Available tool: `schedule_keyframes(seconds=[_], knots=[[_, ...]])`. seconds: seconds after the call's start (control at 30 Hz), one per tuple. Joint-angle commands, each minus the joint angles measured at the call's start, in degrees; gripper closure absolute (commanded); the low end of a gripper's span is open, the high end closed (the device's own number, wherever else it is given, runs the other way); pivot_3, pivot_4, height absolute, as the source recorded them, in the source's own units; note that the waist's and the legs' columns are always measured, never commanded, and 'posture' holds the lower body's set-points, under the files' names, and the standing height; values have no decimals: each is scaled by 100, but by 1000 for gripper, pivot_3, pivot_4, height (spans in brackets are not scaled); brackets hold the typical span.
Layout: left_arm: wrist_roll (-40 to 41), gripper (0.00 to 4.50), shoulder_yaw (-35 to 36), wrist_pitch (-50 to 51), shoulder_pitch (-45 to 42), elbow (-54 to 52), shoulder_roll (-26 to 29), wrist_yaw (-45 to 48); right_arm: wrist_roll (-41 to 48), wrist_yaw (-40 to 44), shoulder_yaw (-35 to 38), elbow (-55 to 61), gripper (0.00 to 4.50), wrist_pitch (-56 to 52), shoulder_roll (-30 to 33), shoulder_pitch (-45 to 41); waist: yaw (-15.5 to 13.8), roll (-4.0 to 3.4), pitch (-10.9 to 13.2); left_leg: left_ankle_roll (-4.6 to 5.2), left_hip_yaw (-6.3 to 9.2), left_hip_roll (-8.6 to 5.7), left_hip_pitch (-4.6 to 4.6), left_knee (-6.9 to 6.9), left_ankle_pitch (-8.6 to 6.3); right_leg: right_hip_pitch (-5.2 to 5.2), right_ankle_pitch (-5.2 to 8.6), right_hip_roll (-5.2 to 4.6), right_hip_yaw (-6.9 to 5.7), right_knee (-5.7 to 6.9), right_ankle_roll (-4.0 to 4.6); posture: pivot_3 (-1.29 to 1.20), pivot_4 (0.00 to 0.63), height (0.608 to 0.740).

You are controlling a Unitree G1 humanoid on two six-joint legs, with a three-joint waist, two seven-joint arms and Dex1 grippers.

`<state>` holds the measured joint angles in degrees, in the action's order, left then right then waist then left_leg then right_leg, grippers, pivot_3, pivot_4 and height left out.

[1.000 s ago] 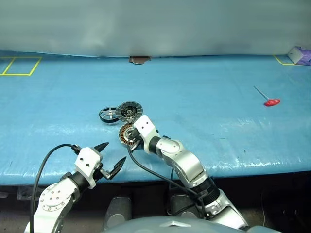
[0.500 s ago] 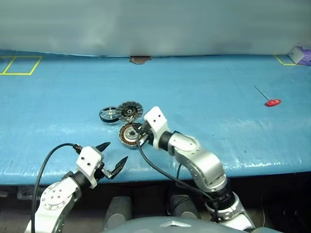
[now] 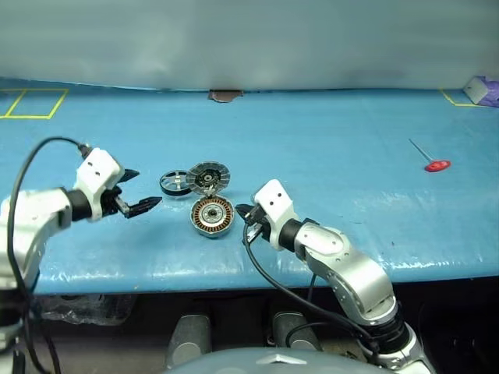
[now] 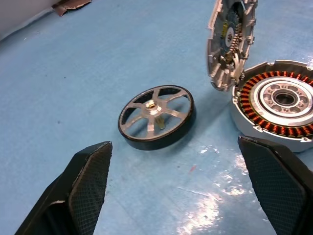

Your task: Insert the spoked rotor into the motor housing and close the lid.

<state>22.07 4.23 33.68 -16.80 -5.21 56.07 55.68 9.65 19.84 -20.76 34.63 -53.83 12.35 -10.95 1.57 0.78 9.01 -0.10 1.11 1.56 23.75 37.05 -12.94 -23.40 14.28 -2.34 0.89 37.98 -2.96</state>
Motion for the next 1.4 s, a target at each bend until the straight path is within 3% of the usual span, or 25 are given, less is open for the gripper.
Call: schedule_keyframes(seconds=[0.03, 0.23, 0.47, 0.53, 0.63, 1.4], knots=[[-357, 0, -716, -112, -1039, 1056, 104, 932, -3, -136, 37, 229, 4486, 153, -62, 28, 3, 0, 0, 0, -2, -2, 7, -2, 0, 0, -10, 0, 2, -2, -15, 0, 150, 740], [-1086, 0, -1727, -202, -2945, 3142, -484, 1770, -55, -391, 51, 318, 4486, 227, -137, 216, 18, 9, 3, 0, -1, -1, 29, -1, -1, -16, -12, 6, 4, 0, -12, 0, 150, 740], [-1746, 0, -2250, -358, -3962, 4686, -1098, 2230, -80, -644, 88, 444, 4486, 269, -190, 431, 60, 12, 4, 1, 2, 1, 38, 5, -1, -22, -10, 7, 4, 2, -16, 0, 150, 740], [-1859, 184, -2263, -439, -4109, 4952, -1196, 2254, -81, -691, 104, 464, 4497, 278, -193, 461, 59, 14, 6, 1, 3, 1, 39, 6, -1, -24, -10, 8, 4, 5, -15, 0, 150, 740], [-2037, 933, -2211, -666, -4278, 5245, -1278, 2140, -73, -758, 155, 497, 4500, 292, -208, 515, 52, 15, 6, 1, 5, 3, 41, 10, -1, -25, -11, 9, 4, 10, -14, 0, 150, 740], [-2768, 933, -2224, -636, -4598, 6124, -1815, 1940, -143, -847, 154, 234, 4500, 582, -351, 532, 50, 18, 6, 1, 8, 2, 43, 35, -1, -23, -19, 8, 4, 32, -7, 0, 150, 740]])
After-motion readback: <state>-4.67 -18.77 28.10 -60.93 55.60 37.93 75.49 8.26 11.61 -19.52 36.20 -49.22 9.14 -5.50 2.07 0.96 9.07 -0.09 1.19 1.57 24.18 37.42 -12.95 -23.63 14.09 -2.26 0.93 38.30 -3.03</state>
